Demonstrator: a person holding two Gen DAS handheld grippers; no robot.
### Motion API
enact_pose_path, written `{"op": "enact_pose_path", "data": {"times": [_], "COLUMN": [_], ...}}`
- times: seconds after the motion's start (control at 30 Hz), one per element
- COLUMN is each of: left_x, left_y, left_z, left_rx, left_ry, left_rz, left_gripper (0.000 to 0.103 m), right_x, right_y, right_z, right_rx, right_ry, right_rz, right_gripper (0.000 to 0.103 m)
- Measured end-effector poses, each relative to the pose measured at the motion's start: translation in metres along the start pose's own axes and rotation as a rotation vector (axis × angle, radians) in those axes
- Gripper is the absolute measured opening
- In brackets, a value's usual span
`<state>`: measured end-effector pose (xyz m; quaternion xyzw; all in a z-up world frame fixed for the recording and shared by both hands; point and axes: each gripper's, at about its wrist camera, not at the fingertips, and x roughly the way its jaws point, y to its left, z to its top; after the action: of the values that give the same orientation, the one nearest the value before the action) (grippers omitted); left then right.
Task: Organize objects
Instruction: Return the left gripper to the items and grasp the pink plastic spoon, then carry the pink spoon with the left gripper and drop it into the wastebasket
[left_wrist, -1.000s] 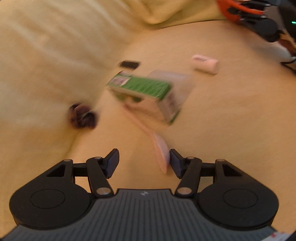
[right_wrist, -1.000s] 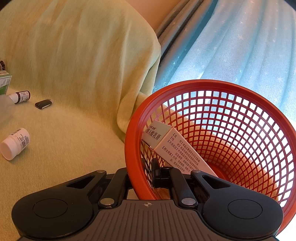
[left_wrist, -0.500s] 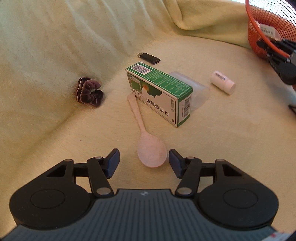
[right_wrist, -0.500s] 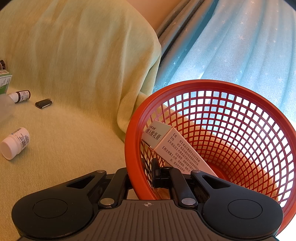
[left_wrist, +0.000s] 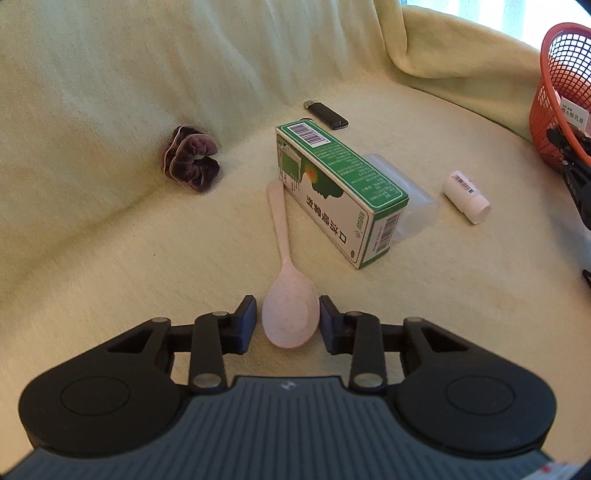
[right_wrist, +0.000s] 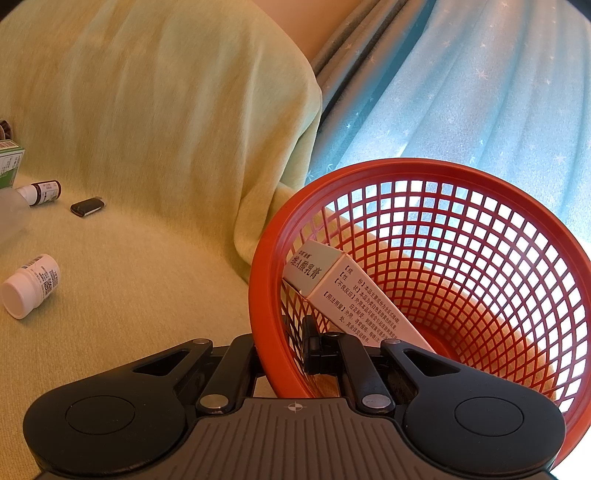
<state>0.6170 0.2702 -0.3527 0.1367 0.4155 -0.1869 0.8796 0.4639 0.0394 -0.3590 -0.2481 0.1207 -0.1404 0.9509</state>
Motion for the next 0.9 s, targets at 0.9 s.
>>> {"op": "enact_pose_path", "data": {"times": [0.9], "left_x": [-0.066], "left_y": [-0.026], "left_z": [0.003], "left_rx": [0.506], "left_ry": [-0.243], "left_rz": [0.221], "left_gripper": [0.025], "right_x": [0.000], "right_y": [0.000], "right_z": [0.000], "right_rx": [0.000], "right_ry": [0.000], "right_rz": [0.001], "right_gripper": [0.003]}}
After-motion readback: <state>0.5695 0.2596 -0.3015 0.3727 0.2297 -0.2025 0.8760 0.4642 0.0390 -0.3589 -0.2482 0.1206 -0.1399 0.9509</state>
